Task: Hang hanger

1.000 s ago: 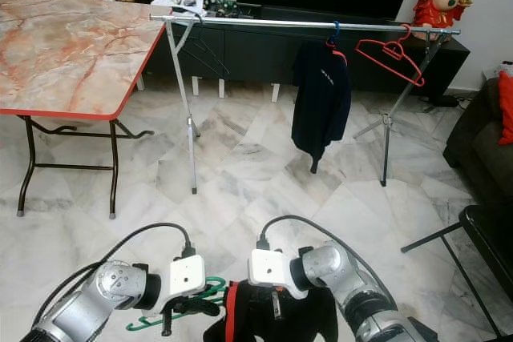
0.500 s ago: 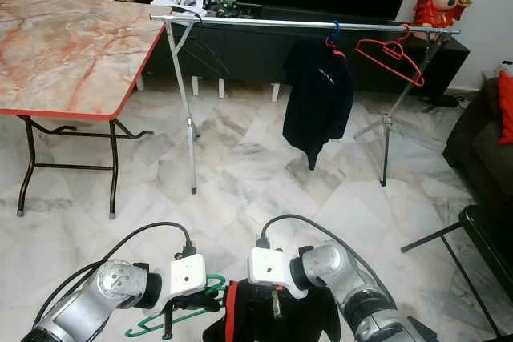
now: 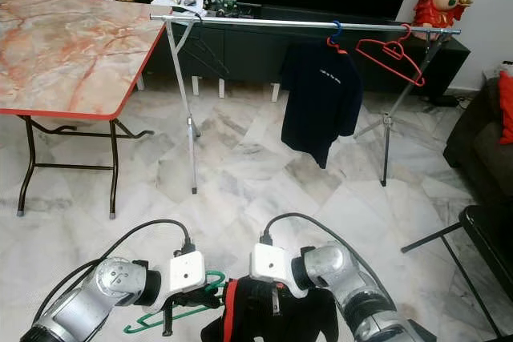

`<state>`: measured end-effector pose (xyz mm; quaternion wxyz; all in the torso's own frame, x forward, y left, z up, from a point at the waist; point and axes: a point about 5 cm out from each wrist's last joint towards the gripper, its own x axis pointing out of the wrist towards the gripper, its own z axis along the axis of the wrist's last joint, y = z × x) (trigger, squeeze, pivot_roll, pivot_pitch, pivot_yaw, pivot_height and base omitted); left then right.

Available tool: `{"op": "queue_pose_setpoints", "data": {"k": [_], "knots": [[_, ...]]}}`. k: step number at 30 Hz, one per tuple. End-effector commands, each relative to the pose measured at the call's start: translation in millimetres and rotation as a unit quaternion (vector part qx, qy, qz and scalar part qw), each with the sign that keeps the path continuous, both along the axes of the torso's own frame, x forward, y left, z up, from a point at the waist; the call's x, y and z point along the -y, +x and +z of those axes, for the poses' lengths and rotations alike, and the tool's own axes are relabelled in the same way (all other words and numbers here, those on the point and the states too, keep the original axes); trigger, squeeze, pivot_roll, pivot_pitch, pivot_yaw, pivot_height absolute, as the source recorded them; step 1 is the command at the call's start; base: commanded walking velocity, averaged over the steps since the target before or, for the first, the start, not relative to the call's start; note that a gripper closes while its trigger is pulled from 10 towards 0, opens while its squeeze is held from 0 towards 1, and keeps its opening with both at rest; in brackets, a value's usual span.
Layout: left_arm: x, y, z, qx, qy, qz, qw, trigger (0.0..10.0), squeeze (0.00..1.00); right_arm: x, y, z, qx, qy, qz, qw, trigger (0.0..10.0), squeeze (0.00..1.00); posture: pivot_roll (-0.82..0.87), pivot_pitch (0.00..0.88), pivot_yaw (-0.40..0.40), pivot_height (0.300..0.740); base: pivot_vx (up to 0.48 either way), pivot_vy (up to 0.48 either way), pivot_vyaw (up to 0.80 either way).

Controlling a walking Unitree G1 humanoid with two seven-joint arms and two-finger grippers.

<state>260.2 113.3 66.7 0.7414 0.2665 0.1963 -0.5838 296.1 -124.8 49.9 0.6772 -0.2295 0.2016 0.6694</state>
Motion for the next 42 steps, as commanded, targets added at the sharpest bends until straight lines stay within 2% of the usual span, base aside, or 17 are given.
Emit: {"op": "queue_pose_setpoints", "data": {"k": [1,3,4,5,6,10,11,19,22,23,24,25,26,33,42], "knots": [[-1.1,-2.6,-6,-0.012,0.008,-0.002,1.000,0.0,0.00,2.7,4.4,10,0.006,0.040,-0.010,0.999,10.0,0.00,0.10,0.057,-0.091,0.740,0.000,0.000,0.00],[-1.1,-2.7,-6,-0.012,0.007,-0.001,1.000,0.0,0.00,3.7,4.1,10,0.006,0.039,-0.010,0.999,10.0,0.00,0.10,0.056,-0.091,0.740,0.000,0.000,0.00],[-1.2,-2.8,-6,-0.012,0.006,-0.002,1.000,0.0,0.00,4.9,3.6,9,-0.002,0.037,-0.012,0.999,10.0,0.07,0.11,0.053,-0.089,0.740,0.000,0.000,0.00],[-1.2,-2.8,-6,-0.012,0.006,-0.002,1.000,0.0,0.00,5.6,3.0,8,-0.009,0.036,-0.012,0.999,10.0,0.95,0.11,0.052,-0.089,0.740,0.000,0.000,0.00],[-1.2,-2.8,-6,-0.013,0.006,-0.002,1.000,0.0,0.00,6.2,2.4,8,-0.012,0.036,-0.009,0.999,10.0,1.00,0.11,0.052,-0.089,0.740,0.000,0.000,0.00],[-1.3,-2.8,-6,-0.013,0.005,-0.003,1.000,0.0,0.00,6.3,2.7,10,0.007,0.041,-0.006,0.999,10.0,1.00,0.11,0.048,-0.087,0.740,0.000,0.000,0.00],[-1.3,-2.8,-6,-0.013,0.005,-0.003,1.000,0.0,0.00,5.9,2.4,10,0.005,0.046,-0.005,0.999,10.0,0.00,0.11,0.047,-0.087,0.740,0.000,0.000,0.00],[-1.0,-2.6,-5,-0.013,0.001,-0.002,1.000,0.0,0.00,4.2,1.6,14,-0.017,0.107,-0.024,0.994,10.0,0.00,0.11,0.046,-0.087,0.740,0.000,0.000,0.00],[-1.2,-2.7,-5,-0.014,-0.002,-0.001,1.000,0.0,0.00,3.9,-0.9,12,-0.045,0.148,-0.047,0.987,10.0,0.00,0.11,0.050,-0.086,0.740,0.000,0.000,0.00],[-1.1,-2.7,-5,-0.015,-0.002,-0.001,1.000,0.0,0.00,4.3,-1.6,11,-0.054,0.157,-0.054,0.985,9.4,0.00,0.11,0.051,-0.087,0.740,0.000,0.000,0.00],[-1.2,-2.6,-5,-0.015,-0.003,-0.001,1.000,0.0,0.00,4.6,-2.0,10,-0.060,0.163,-0.058,0.983,9.4,0.00,0.11,0.052,-0.087,0.740,0.000,0.000,0.00],[-1.2,-2.7,-5,-0.016,-0.003,-0.001,1.000,0.0,0.00,4.9,-2.7,9,-0.066,0.169,-0.062,0.981,4.0,0.00,0.11,0.053,-0.087,0.740,0.000,0.000,0.00],[-1.3,-2.9,-5,-0.016,-0.003,-0.001,1.000,0.0,0.00,5.9,-5.1,7,-0.088,0.181,-0.066,0.977,0.0,0.00,0.11,0.054,-0.086,0.740,0.000,0.000,0.00],[-1.4,-4.0,-5,-0.020,-0.008,-0.001,1.000,0.0,0.00,9.6,-9.4,1,-0.115,0.222,-0.108,0.962,0.0,0.00,0.11,0.062,-0.082,0.740,0.000,0.000,0.00],[-2.3,-3.7,-4,-0.020,-0.010,0.002,1.000,0.0,0.00,10.0,-13.0,-2,-0.127,0.240,-0.124,0.954,0.0,0.00,0.11,0.071,-0.079,0.740,0.000,0.000,0.00]]}}
